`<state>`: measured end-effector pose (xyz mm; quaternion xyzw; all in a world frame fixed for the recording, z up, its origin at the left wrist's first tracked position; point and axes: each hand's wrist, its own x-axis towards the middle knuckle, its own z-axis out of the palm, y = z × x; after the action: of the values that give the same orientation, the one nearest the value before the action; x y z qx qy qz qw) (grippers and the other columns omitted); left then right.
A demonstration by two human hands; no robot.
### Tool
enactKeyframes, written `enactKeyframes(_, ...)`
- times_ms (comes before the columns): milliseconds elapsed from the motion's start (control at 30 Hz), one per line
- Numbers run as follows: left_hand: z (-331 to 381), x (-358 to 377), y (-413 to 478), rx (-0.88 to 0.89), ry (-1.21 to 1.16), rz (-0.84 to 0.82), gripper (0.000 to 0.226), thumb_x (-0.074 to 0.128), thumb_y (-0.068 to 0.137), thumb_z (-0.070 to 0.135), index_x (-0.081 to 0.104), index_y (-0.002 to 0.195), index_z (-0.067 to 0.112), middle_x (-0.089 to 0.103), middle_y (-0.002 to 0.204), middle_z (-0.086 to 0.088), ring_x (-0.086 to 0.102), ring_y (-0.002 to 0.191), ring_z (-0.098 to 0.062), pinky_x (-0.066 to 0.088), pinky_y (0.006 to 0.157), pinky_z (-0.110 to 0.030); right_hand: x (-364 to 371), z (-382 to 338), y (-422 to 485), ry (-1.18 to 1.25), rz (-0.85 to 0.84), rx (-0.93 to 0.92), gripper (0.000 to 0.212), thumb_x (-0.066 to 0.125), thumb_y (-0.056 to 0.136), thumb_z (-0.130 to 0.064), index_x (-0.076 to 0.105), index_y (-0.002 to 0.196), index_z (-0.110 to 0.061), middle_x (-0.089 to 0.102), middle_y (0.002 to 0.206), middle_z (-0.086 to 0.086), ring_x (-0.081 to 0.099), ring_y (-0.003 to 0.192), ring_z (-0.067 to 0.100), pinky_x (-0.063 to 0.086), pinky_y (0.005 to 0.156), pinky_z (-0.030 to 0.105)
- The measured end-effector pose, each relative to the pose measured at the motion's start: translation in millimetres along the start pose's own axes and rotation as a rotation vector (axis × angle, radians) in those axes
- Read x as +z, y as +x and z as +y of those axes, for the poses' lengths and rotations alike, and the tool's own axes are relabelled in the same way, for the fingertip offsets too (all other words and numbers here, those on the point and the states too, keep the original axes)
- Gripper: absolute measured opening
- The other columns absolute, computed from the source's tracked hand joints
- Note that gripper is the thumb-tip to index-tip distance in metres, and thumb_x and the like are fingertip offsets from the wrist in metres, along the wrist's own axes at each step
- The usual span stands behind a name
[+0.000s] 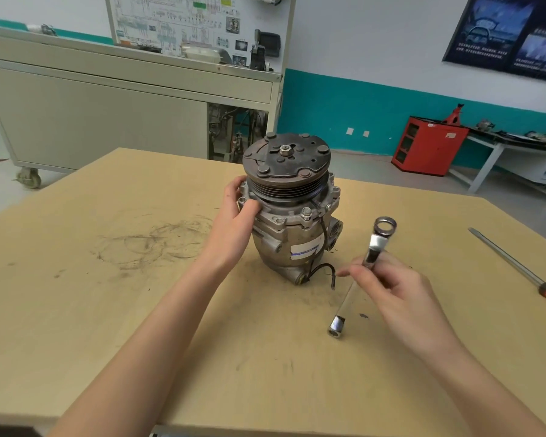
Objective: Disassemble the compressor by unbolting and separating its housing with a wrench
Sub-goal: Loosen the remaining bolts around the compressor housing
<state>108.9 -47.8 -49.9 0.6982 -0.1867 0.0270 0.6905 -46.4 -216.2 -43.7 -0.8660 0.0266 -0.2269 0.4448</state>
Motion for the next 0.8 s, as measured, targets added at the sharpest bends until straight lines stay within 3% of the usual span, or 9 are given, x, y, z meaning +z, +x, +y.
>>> enactKeyframes(133,-2,0,1,-0.006,0.006,-0.006,0.049,0.039,0.099,0.021,0.027,0.145,0.028,0.049,0.130,0.011,0.052,0.102,0.001,0.043,0.083,-0.019,-23,0,-3,-0.188,-0.143,0.036,0.016,0.065,0.082,-0.033,0.072,0.072,-0.021,0.065,0.059,-0.009,0.054,0.044,0.003,0.040,0.049,0.011)
enactKeyframes(233,-2,0,0,-0.004,-0.002,-0.006,0.048,0.040,0.099,0.021,0.028,0.145,0.029,0.050,0.126,0.014,0.052,0.101,0.005,0.042,0.080,-0.017,-31,-4,-10,-0.053,-0.162,0.049,0.015,0.065,0.086,-0.020,0.073,0.073,-0.018,0.068,0.060,-0.001,0.061,0.046,0.012,0.047,0.049,0.016)
enactKeyframes(300,-2,0,0,-0.001,-0.009,-0.004,0.048,0.040,0.099,0.021,0.028,0.145,0.028,0.048,0.120,0.020,0.051,0.105,0.007,0.043,0.086,-0.021,-28,-12,-19,-0.057,-0.029,-0.155,0.020,0.061,0.089,-0.018,0.072,0.076,-0.028,0.072,0.072,-0.005,0.066,0.058,0.005,0.049,0.057,0.011)
enactKeyframes(367,-2,0,1,-0.001,-0.014,-0.005,0.048,0.040,0.099,0.021,0.028,0.145,0.028,0.048,0.117,0.024,0.050,0.107,0.007,0.043,0.090,-0.023,-20,-24,-26,-0.294,0.151,-0.480,0.015,0.057,0.088,-0.028,0.072,0.091,-0.025,0.071,0.076,-0.010,0.064,0.068,-0.001,0.044,0.063,0.004)
enactKeyframes(500,-3,1,1,0.008,-0.018,0.001,0.047,0.041,0.099,0.019,0.029,0.144,0.027,0.050,0.119,0.024,0.053,0.106,0.004,0.043,0.092,-0.024,8,-45,-22,-0.784,0.388,-0.923,0.022,0.063,0.087,-0.013,0.072,0.094,0.005,0.064,0.065,0.008,0.057,0.053,0.018,0.041,0.053,0.025)
enactKeyframes(600,-4,1,2,0.009,0.000,0.006,0.048,0.041,0.099,0.020,0.029,0.145,0.026,0.050,0.133,0.005,0.051,0.108,-0.007,0.044,0.086,-0.020,25,-53,-10,-0.889,0.442,-0.999,0.020,0.063,0.089,-0.011,0.072,0.093,0.006,0.061,0.060,0.007,0.056,0.050,0.020,0.041,0.048,0.026)
enactKeyframes(700,-3,1,2,0.003,0.018,0.005,0.047,0.041,0.098,0.021,0.030,0.143,0.028,0.053,0.132,0.000,0.051,0.094,-0.001,0.042,0.070,-0.009,33,-55,-1,-0.925,0.461,-0.972,0.018,0.062,0.090,-0.012,0.073,0.093,0.002,0.059,0.059,0.005,0.053,0.048,0.019,0.038,0.045,0.026)
enactKeyframes(800,-3,1,2,0.004,0.013,0.010,0.047,0.041,0.098,0.021,0.030,0.143,0.028,0.052,0.133,0.000,0.052,0.099,-0.007,0.044,0.079,-0.017,38,-55,1,-0.909,0.461,-0.964,0.020,0.062,0.091,-0.015,0.073,0.093,0.001,0.059,0.059,0.004,0.052,0.048,0.019,0.035,0.047,0.024)
